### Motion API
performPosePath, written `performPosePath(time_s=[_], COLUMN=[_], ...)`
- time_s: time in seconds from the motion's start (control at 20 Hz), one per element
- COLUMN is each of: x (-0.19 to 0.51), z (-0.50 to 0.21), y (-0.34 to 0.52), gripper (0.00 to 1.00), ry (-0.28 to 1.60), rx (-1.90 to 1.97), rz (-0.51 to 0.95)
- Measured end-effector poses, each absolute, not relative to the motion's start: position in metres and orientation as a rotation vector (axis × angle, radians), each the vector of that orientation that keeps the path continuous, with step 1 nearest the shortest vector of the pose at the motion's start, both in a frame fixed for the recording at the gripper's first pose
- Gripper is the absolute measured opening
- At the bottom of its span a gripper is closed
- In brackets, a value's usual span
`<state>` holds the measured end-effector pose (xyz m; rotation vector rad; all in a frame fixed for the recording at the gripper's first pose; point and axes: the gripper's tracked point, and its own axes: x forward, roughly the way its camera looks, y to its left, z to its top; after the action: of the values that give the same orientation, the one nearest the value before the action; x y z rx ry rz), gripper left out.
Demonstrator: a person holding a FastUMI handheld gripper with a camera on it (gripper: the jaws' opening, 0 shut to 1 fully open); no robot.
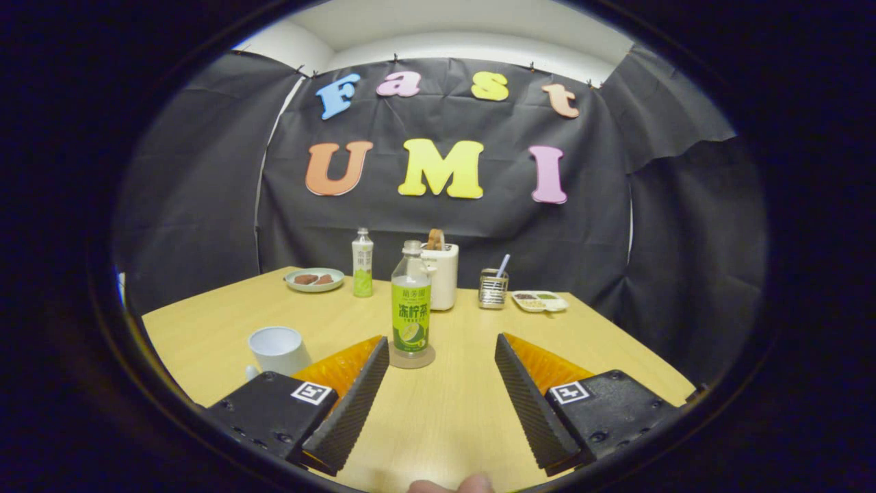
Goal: Take the bottle from table, then pour the juice into the cup, finally place the bottle on the coaster
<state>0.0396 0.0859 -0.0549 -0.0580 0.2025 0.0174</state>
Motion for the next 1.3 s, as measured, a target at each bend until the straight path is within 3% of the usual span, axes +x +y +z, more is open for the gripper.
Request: performPosePath(time_s=[0.6,1.3], x=[-0.087,-0.108], z=[0.040,0.010], y=[0.058,0.071], gripper=[1.00,1.00], ry=[0.024,0.082], rx=[-0.051,-0.014], rz=[-0.015,0.010])
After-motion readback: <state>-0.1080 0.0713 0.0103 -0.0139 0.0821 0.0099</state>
